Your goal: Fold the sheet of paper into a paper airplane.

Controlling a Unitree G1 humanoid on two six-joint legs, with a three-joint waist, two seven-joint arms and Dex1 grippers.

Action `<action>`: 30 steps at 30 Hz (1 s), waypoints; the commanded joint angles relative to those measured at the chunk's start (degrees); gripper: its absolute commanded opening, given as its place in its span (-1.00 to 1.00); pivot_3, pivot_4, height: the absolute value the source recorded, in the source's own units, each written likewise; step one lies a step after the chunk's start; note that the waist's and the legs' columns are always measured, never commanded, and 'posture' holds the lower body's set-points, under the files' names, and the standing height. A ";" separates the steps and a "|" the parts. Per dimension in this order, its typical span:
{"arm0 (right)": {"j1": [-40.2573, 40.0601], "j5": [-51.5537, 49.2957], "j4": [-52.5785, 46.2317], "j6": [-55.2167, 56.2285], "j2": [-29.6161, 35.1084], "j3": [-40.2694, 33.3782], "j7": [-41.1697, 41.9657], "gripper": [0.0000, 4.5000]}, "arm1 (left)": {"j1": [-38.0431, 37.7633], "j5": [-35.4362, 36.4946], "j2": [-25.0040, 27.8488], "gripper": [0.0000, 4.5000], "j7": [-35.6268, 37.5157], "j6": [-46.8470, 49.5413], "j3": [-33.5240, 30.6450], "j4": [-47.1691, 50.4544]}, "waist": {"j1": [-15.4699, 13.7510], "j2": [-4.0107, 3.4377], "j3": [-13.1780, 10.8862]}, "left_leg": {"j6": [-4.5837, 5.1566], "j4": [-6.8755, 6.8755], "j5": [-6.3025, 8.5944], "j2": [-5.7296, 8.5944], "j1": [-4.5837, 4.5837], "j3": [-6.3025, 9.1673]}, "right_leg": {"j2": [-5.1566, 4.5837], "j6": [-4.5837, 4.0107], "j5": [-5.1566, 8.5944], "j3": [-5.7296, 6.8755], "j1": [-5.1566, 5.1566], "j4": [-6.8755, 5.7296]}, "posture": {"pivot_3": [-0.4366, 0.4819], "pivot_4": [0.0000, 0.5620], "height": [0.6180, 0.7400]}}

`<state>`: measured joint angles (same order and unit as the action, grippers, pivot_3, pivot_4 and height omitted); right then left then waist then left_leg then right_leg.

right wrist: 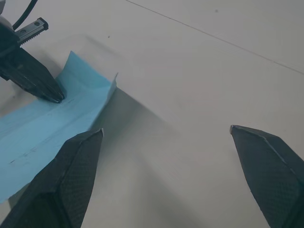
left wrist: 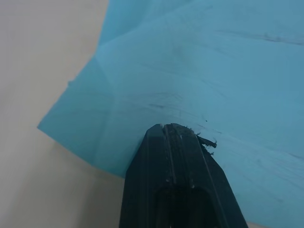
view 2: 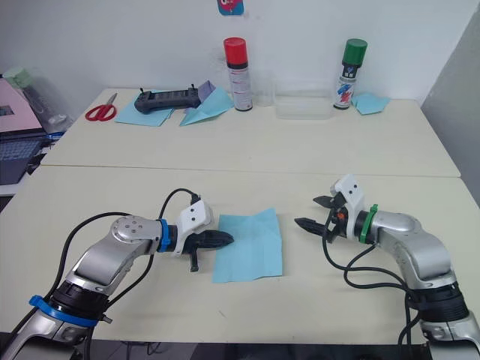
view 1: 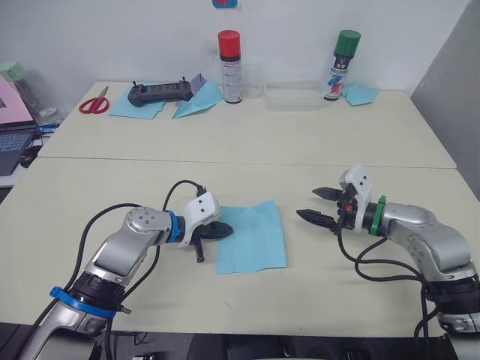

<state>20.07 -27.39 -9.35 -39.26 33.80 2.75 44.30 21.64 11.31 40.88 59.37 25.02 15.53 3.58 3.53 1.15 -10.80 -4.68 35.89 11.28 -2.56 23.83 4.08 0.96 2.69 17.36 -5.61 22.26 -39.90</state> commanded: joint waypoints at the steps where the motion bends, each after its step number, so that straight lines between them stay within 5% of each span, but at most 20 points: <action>1: 1.57 2.74 0.98 3.25 -0.26 0.78 -0.12 0.42 | -0.34 -2.87 -0.46 -1.00 -0.05 -1.38 1.79 -3.72 | -0.15 -0.02 0.01 | 0.00 0.02 0.00 0.00 -0.01 0.00 | 0.00 0.00 0.00 -0.01 -0.01 -0.01 | -0.05 -0.47 1.00; 10: 3.08 10.62 7.35 10.18 -2.84 7.96 1.93 -0.99 | -0.26 -3.80 -1.43 -1.00 0.51 -3.81 2.03 -5.60 | -0.21 -0.04 0.07 | 0.01 0.09 -0.02 0.01 -0.08 -0.01 | 0.00 0.04 -0.08 -0.03 -0.09 -0.01 | -0.05 -0.47 1.00; 21: 2.35 2.06 2.89 -1.10 -7.54 10.56 9.61 -0.99 | 0.50 -4.34 -2.66 -1.00 1.22 -4.53 2.19 -6.77 | -0.44 -0.09 0.13 | 0.01 0.11 -0.02 0.03 -0.08 0.04 | -0.01 0.05 -0.08 0.00 -0.14 -0.02 | -0.05 -0.47 1.00; 30: 4.79 -0.90 2.61 -4.81 -14.07 9.13 5.59 -0.99 | 0.45 -4.56 -2.88 -1.00 1.35 -4.89 1.84 -6.83 | -0.46 -0.10 0.14 | 0.01 0.13 -0.02 0.03 -0.11 0.05 | 0.00 0.05 -0.08 0.01 -0.15 -0.03 | -0.05 -0.47 1.00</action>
<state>23.94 -27.34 -5.18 -44.24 20.34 12.38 50.37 22.89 8.87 38.19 60.90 19.34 15.84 -1.35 3.07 1.05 -10.66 -4.68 36.01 11.25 -2.54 23.73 4.13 0.95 2.74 17.28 -5.59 22.11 -39.93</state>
